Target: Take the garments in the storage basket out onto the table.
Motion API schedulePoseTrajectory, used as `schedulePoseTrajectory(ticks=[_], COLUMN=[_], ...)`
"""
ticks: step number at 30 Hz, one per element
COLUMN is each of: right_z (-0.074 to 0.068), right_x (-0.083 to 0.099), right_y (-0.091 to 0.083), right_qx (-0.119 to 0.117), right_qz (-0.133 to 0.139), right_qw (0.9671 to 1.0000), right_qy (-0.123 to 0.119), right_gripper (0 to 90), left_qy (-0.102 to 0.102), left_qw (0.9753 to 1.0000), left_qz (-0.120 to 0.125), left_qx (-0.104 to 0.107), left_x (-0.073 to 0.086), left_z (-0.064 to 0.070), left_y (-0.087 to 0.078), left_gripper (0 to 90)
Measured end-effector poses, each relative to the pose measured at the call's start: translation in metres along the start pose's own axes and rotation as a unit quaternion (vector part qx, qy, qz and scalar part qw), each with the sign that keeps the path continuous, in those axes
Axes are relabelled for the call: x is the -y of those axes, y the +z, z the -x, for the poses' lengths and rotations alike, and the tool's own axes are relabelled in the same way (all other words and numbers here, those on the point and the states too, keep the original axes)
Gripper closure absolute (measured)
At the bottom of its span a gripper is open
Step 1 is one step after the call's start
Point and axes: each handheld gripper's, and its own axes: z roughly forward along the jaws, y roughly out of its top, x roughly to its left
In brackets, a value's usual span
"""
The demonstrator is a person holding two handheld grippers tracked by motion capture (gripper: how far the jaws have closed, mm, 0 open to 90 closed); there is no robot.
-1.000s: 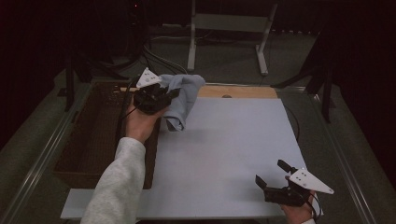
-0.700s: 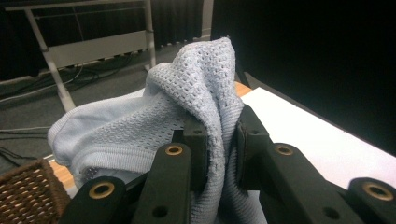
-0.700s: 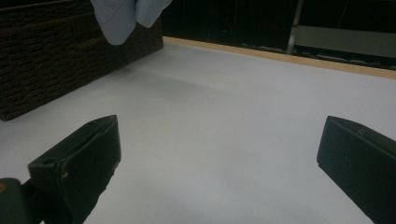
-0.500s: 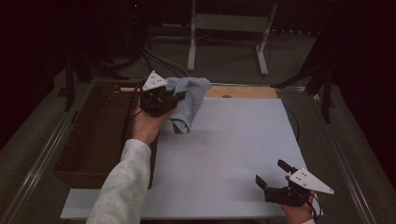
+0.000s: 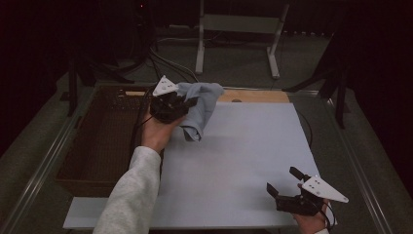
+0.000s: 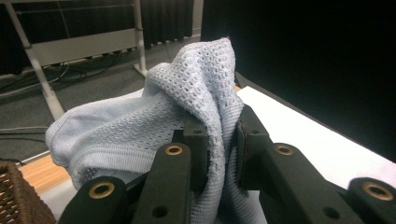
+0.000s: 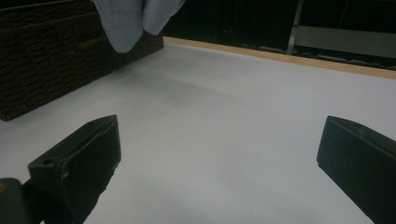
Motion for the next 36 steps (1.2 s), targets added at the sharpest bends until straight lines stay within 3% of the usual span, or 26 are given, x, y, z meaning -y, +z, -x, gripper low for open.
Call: schedulePoseTrajectory(ticks=[36], right_z=[0.001], right_x=[0.000], right_y=[-0.001], right_qx=[0.002], right_qz=[0.001], right_qw=[1.0000], right_qy=[0.001], right_gripper=[0.0], left_qy=[-0.008], left_qw=[0.9995], left_qz=[-0.002], left_qx=[0.029], left_x=[0.009], left_z=[0.017], left_y=[0.017], left_gripper=[78.0])
